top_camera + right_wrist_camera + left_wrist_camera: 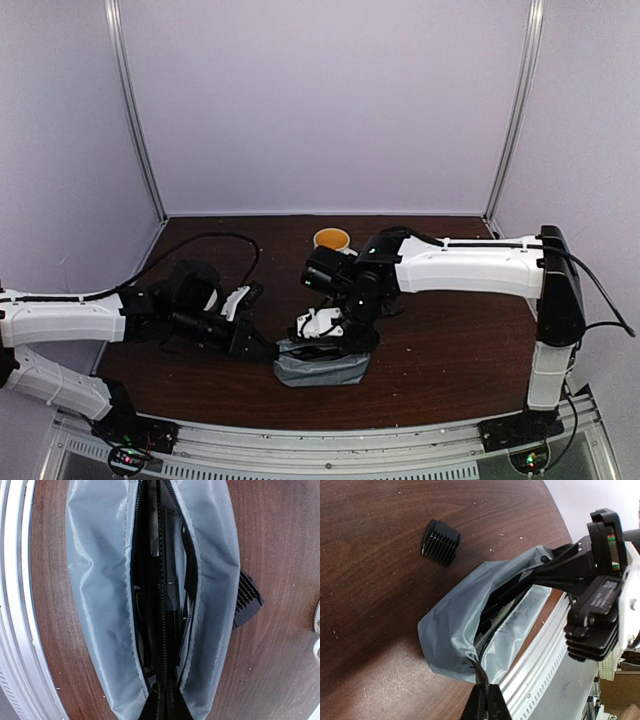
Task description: Sort the hair-cutting tools
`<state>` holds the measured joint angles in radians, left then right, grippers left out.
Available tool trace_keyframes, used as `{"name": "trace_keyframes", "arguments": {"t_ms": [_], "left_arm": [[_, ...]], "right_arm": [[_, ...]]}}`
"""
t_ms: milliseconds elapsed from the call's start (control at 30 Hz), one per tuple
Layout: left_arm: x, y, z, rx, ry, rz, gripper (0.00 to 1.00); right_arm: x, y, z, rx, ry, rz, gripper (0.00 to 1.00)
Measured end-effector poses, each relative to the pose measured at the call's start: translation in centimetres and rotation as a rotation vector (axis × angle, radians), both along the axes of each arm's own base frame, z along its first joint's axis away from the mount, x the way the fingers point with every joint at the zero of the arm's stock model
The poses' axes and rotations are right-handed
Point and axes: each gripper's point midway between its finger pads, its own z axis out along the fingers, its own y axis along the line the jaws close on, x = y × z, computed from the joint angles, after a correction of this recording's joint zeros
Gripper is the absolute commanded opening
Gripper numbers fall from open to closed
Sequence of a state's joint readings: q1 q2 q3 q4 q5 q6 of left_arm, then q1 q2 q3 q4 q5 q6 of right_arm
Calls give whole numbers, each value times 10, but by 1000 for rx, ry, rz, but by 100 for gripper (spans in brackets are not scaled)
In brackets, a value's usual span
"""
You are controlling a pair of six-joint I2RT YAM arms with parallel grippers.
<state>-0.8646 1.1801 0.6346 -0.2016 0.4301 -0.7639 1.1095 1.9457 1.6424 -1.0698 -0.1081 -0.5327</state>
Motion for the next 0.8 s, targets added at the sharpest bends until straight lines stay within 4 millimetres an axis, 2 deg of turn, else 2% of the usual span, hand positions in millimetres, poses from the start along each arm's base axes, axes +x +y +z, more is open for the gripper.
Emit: {"name": "trace_keyframes", "arguments": {"t_ms": [133, 367, 467, 600, 733, 800], "left_arm": [[0, 0, 0, 2, -4, -4, 0], [-1, 2, -2, 17, -11, -11, 0], [0, 3, -2, 30, -16, -14, 0], [1, 4, -1, 45, -30, -16, 0], [2, 5, -2, 55, -41, -24, 0], [3, 4, -4, 62, -41, -29, 0]], "right_arm": [[3, 0, 2, 19, -25, 10, 6], [-1, 1, 0, 18, -5, 20, 33], [-2, -4, 4, 24, 16, 16, 36], [1, -16, 32, 89, 31, -14, 36], [17, -35, 72, 192, 2, -92, 42], [24, -45, 85, 233, -7, -137, 43]]}}
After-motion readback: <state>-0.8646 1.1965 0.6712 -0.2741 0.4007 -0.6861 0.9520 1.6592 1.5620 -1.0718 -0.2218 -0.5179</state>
